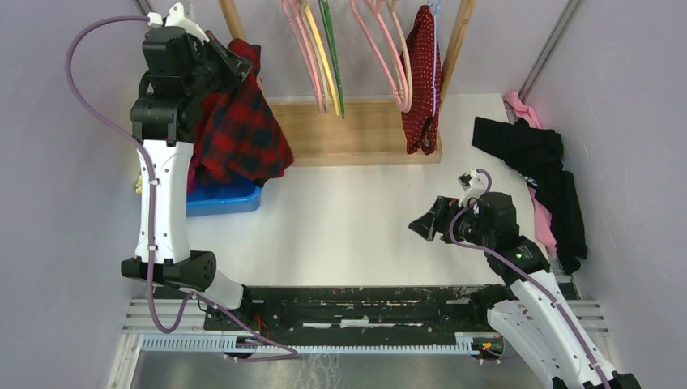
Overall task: Place the skirt on the hanger
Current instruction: Pick up the skirt from the bin.
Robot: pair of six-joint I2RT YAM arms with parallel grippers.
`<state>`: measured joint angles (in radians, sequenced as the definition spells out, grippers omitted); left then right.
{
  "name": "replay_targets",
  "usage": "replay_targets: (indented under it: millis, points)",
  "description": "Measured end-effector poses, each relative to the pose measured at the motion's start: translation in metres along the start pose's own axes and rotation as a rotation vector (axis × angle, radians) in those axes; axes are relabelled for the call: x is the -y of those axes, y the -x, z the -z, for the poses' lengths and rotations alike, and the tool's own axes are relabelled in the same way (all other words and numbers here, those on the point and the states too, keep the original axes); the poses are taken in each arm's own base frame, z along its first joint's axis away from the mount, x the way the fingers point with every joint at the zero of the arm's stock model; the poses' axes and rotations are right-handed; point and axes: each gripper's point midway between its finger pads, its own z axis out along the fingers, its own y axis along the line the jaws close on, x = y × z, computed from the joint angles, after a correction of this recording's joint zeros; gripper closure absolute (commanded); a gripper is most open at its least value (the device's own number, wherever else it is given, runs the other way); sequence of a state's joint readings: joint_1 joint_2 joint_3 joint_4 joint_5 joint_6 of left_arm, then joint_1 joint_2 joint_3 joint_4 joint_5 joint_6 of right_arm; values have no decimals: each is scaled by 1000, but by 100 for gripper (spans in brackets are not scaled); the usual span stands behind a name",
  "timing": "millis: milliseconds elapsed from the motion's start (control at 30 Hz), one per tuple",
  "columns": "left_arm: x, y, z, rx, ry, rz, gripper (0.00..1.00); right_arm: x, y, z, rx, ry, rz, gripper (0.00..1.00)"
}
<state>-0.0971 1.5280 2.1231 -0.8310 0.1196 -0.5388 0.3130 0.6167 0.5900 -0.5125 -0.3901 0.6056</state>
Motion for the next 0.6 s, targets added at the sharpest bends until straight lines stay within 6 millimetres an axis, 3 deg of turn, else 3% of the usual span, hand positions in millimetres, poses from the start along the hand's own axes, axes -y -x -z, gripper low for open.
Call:
replay_targets:
  millis: [600]
  points:
    - [106,36,39,22,-496,147,94,1,-1,-1,-2,-3,0,12]
